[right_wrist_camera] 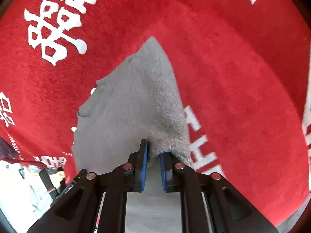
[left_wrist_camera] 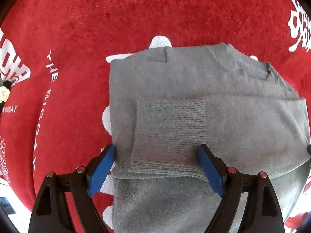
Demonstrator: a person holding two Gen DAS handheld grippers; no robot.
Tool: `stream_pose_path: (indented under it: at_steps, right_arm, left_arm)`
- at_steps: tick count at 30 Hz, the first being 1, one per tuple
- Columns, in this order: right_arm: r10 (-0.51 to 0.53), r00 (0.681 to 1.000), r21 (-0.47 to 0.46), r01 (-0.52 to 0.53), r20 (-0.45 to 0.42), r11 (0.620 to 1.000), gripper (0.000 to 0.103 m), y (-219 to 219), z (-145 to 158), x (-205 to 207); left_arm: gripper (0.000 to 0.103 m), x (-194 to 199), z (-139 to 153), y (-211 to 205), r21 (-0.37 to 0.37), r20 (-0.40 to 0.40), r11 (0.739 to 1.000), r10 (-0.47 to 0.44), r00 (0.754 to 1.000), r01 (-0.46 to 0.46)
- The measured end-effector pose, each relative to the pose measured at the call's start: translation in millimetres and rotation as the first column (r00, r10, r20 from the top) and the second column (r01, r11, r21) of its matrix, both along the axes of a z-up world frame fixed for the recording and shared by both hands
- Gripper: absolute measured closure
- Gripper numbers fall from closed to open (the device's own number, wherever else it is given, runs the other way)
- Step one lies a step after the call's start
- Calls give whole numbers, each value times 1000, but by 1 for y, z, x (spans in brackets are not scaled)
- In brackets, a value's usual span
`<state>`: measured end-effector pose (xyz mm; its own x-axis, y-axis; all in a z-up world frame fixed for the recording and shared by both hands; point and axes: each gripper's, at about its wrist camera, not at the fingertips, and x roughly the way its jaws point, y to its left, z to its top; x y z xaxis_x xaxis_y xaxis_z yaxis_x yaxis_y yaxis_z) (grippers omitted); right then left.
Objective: Fold small clothes
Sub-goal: 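Carry the held sleeve with the right tool across the sweater body, then open the right tool to release the sleeve and withdraw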
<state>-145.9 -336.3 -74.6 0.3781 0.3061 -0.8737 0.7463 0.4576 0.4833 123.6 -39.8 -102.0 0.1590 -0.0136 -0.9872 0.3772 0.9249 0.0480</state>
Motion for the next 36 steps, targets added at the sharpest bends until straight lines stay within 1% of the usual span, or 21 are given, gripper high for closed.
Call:
stream_pose_path:
  at_steps: [1,3,5,8,10,11,13,15,16,18,20,23,25,26,27,28,29,30,31,33,36]
  right_arm:
    - [13,1000,-5,-13,-23,1000,93,-1,-6,-3]
    - [1,1000,37,-1,-1,999,93,-6,-13,-11]
    - [6,1000,54,-6,-12,999,88,-9,-9,-12]
    - [100,994,8,-100,-47,995,84,-7,8,-11]
    - [152,987,-23,-153,-53,988,77,-2,22,-9]
    - [163,985,-33,-165,-55,986,75,-2,26,-9]
    - [182,981,-62,-185,-62,981,65,-5,34,-7]
    - [196,978,-102,-202,-67,974,58,-12,37,3]
    - [193,978,-123,-201,-73,972,57,-19,37,10]
    - [173,983,-133,-179,-57,975,56,-37,28,27]
    - [141,989,-129,-146,-46,981,55,-56,12,43]
    - [61,998,-64,-63,-28,996,55,-80,-19,57]
    - [-11,1000,-3,11,15,1000,56,-91,-31,59]
    - [-28,999,19,28,27,999,62,-94,-32,60]
    - [-28,999,46,26,31,999,92,-95,-32,62]
    - [-10,1000,41,9,22,999,91,-95,-29,65]
    - [34,999,-21,-35,-14,999,91,-94,-25,69]
    - [72,996,-59,-75,-51,995,91,-93,-26,73]
    - [82,994,-77,-88,-78,993,91,-93,-28,75]
    - [61,994,-100,-70,-88,993,91,-96,-27,76]
    - [37,993,-153,-55,-116,987,91,-97,-18,74]
  left_arm:
    - [15,-1,-1,-2,4,2,1000,-2,1000,2]
    - [15,-2,1,-2,11,-2,1000,3,1000,-3]
    - [15,-3,4,2,11,-13,1000,13,1000,-13]
    - [15,-7,9,7,11,-22,1000,21,1000,-20]
    - [15,-11,14,8,15,-24,1000,23,999,-22]
    - [15,-13,17,8,17,-24,1000,22,999,-22]
    - [15,-17,22,8,21,-21,1000,16,1000,-15]
    - [15,-20,27,7,20,-18,1000,11,1000,-10]
    - [15,-21,29,6,18,-15,1000,13,1000,-12]
    - [15,-20,31,5,3,-7,1000,22,1000,-22]
    - [15,-17,28,2,4,-4,1000,30,1000,-30]
    - [15,-12,16,-1,22,-14,999,49,999,-49]
    - [15,-11,13,-2,27,-14,998,57,998,-56]
    - [15,-11,13,-2,29,-13,998,60,998,-60]
    - [15,-11,13,-3,28,-12,998,61,998,-60]
    - [15,-11,12,-4,29,-12,998,59,998,-58]
    - [15,-12,11,-6,35,-12,998,55,998,-54]
    - [15,-12,9,-7,41,-14,998,51,999,-50]
    - [15,-12,9,-9,45,-15,998,49,999,-48]
    - [15,-11,9,-10,45,-19,998,50,999,-49]
    - [15,-10,9,-8,39,-28,998,44,999,-43]
